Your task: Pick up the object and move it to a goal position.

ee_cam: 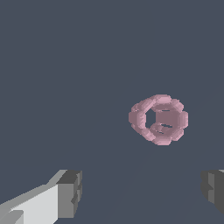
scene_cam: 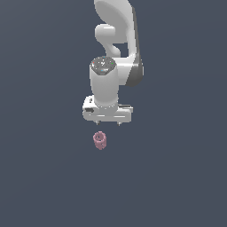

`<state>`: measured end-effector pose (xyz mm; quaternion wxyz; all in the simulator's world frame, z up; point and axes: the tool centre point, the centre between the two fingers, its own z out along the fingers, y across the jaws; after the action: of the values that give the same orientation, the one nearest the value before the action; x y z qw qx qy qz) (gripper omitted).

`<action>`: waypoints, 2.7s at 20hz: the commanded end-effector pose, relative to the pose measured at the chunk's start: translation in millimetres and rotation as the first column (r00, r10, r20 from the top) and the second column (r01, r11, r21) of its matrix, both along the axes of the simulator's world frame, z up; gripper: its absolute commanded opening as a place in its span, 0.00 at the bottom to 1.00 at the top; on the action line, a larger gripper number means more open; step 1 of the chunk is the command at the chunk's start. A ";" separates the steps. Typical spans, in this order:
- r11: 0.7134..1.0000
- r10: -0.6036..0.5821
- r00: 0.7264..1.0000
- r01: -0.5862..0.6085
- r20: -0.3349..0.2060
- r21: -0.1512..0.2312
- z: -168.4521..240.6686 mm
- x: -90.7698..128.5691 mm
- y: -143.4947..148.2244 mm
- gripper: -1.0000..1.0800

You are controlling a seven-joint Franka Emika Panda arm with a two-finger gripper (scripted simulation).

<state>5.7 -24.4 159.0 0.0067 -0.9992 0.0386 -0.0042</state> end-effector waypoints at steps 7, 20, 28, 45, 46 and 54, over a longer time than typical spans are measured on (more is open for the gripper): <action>1.000 0.009 1.000 -0.009 -0.002 0.003 4.3 -1.4 -2.7 0.96; 1.000 0.003 1.000 -0.002 -0.004 0.006 6.3 -1.7 -4.8 0.96; 0.996 -0.092 0.996 0.092 -0.007 0.006 0.7 3.1 -9.3 0.96; 0.858 -0.514 0.858 0.514 -0.013 -0.004 -26.2 24.0 -31.7 0.96; 0.844 -0.536 0.844 0.536 -0.013 -0.005 -27.8 25.1 -33.0 0.96; 0.752 -0.660 0.752 0.659 -0.011 -0.011 -37.3 31.8 -40.9 0.96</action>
<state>36.4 -64.1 123.1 0.0018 -0.9264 0.3765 0.0008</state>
